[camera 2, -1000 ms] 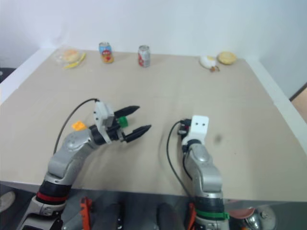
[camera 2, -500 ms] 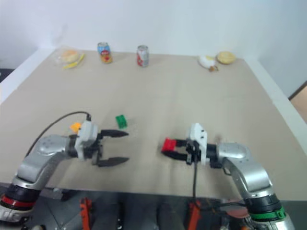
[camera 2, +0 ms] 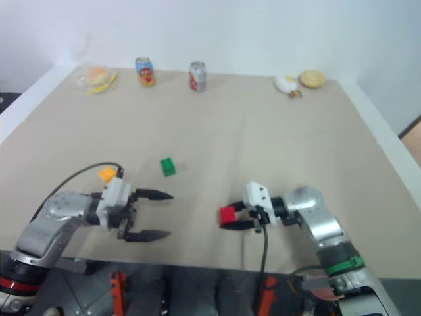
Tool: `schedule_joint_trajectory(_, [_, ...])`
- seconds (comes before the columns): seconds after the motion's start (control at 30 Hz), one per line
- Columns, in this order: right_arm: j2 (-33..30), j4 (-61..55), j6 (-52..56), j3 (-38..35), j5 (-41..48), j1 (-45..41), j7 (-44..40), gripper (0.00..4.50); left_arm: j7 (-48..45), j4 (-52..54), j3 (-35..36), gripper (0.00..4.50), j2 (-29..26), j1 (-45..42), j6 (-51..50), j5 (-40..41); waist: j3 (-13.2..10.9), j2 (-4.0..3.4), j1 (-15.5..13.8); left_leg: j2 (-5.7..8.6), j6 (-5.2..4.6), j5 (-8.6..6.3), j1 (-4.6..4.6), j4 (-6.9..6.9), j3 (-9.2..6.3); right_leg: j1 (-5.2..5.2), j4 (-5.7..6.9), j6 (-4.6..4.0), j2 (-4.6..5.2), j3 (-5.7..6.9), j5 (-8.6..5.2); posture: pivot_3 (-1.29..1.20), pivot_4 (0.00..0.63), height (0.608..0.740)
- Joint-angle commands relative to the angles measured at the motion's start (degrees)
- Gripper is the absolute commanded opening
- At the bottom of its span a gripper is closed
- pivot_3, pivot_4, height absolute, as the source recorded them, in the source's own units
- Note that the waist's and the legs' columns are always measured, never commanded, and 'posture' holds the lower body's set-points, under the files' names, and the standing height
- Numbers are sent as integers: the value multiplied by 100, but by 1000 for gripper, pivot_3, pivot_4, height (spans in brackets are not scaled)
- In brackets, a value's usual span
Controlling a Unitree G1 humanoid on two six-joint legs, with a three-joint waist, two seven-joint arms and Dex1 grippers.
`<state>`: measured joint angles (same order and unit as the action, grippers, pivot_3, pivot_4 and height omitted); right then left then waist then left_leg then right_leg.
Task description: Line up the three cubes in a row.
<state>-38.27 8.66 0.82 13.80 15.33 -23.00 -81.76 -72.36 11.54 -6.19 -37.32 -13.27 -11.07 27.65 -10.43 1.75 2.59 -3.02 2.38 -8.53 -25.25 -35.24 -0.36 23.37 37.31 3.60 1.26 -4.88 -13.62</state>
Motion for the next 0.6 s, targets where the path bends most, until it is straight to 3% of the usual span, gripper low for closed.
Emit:
schedule_joint_trajectory(0.03, [-81,-44,-109,32,-47,18,-190,1271,141,241,190,4500,-20,74,18,70,0,0,0,0,0,0,1,-1,0,-2,0,1,0,0,1,0,150,733])
schedule_joint_trajectory(0.2, [-77,-126,-42,-39,1,-1,-206,1271,450,265,286,4500,55,83,-83,119,0,0,1,-1,0,1,5,-5,0,-3,1,-2,0,0,6,0,150,733])
schedule_joint_trajectory(0.23, [-93,-205,38,-70,53,6,-207,2301,610,288,315,4500,123,41,-193,175,0,0,0,-1,0,1,5,-6,0,-4,1,-2,1,-1,6,0,150,733])
schedule_joint_trajectory(0.43, [-164,-1028,921,-445,682,-25,-17,4224,1378,393,463,4500,465,-135,-598,260,0,0,-2,0,0,1,3,-7,0,-4,1,2,1,0,8,0,150,733])
schedule_joint_trajectory(0.6, [-25,-1556,1478,-736,1045,-280,492,4388,1593,-275,547,4500,400,-808,-681,2,0,0,-3,0,1,3,7,-9,-7,-5,7,2,-5,1,10,0,150,733])
